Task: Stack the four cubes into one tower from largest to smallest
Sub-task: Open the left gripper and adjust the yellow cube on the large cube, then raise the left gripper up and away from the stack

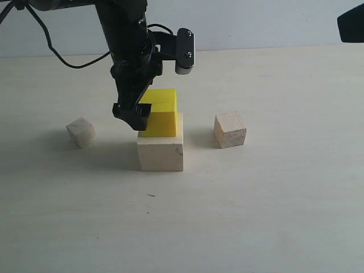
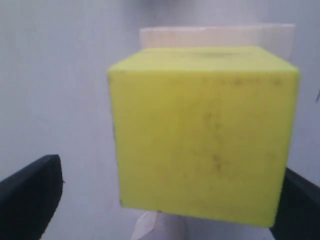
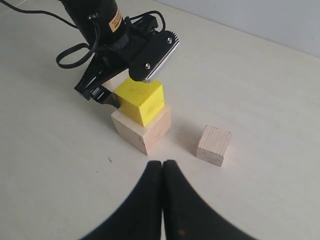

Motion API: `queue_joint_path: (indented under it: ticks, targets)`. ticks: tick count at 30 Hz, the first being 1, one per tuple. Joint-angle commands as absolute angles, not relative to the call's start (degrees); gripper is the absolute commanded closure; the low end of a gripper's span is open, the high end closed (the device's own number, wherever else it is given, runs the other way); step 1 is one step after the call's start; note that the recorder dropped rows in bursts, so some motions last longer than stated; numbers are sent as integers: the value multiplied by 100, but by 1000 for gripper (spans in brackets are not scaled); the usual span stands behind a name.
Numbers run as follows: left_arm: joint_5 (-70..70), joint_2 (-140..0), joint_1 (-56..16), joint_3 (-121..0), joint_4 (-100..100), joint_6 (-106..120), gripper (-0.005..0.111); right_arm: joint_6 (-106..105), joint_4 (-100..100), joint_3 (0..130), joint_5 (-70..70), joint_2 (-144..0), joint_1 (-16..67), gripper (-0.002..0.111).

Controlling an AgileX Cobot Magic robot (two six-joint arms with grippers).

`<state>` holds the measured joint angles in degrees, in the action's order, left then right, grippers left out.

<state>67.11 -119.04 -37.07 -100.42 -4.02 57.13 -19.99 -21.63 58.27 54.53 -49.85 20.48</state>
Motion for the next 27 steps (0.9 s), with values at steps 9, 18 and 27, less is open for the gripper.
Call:
queue_joint_path:
  ticks: [9, 18, 27]
  targets:
    - [6681, -11902, -3662, -10075, -559, 5655, 1, -2035, -2202, 5793, 5455, -4943, 2019, 108]
    - [6779, -11759, -3662, -10075, -537, 5603, 1, -2049, -2202, 5793, 5432, -4943, 2019, 108]
    - [6996, -11203, -3662, -10075, -264, 5481, 1, -2049, -2202, 5793, 5411, -4943, 2019, 108]
